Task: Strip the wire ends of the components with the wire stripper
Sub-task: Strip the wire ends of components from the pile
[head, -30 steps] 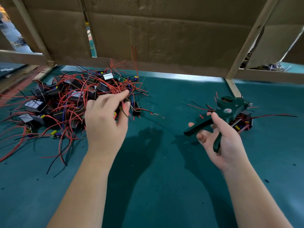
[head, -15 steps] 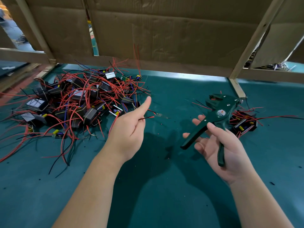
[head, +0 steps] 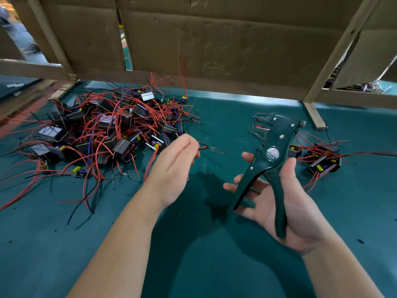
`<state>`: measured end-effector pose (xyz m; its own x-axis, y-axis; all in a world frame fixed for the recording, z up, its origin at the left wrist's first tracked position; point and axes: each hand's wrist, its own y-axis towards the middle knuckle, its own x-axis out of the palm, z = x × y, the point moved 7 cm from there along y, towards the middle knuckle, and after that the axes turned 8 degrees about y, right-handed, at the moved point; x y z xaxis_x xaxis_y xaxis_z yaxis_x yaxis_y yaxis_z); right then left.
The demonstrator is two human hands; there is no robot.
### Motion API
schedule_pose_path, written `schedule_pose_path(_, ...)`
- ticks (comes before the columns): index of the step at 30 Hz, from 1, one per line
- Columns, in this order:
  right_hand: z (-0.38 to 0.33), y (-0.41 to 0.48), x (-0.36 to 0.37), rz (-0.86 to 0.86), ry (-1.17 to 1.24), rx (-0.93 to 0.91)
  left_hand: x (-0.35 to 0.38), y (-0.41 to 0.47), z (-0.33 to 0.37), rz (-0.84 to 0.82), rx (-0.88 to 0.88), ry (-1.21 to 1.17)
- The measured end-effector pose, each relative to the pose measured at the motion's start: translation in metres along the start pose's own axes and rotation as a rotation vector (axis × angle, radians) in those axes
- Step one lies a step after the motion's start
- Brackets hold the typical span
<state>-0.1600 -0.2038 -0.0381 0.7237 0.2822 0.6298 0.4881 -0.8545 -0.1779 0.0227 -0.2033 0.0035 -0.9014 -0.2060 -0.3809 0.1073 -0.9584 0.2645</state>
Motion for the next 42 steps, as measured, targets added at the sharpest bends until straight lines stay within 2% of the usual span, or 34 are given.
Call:
schedule_pose_path(4, 0.006, -0.002, 0.009, -0.084, 0.085, 0.049, 0.002, -0.002, 0.008, 0.005, 0.055, 0.007)
schedule_pose_path(8, 0.011, -0.003, 0.016, -0.139, 0.115, 0.09, 0.004, -0.001, 0.008, 0.009, 0.023, -0.057)
schedule_pose_path(12, 0.009, -0.005, 0.026, -0.179, 0.124, 0.035, 0.009, -0.003, 0.009, -0.018, 0.012, -0.17)
schedule_pose_path(15, 0.005, -0.007, 0.029, -0.208, 0.112, -0.018, 0.017, -0.005, 0.01, -0.055, 0.021, -0.162)
schedule_pose_path(22, 0.005, -0.009, 0.027, -0.163, 0.06, -0.022, 0.022, -0.006, 0.003, -0.073, -0.004, -0.084)
schedule_pose_path(28, 0.005, -0.009, 0.029, -0.197, 0.032, -0.038, 0.022, -0.006, 0.004, -0.011, -0.045, -0.102)
schedule_pose_path(32, 0.007, -0.01, 0.029, -0.2, 0.01, -0.027, 0.02, -0.005, 0.0, 0.099, -0.141, -0.253)
schedule_pose_path(36, 0.009, -0.011, 0.028, -0.209, 0.032, 0.032, 0.012, -0.002, 0.002, 0.134, -0.135, -0.344)
schedule_pose_path(42, 0.01, -0.019, 0.029, -0.302, 0.011, 0.219, 0.004, -0.001, 0.012, 0.078, -0.006, -0.447)
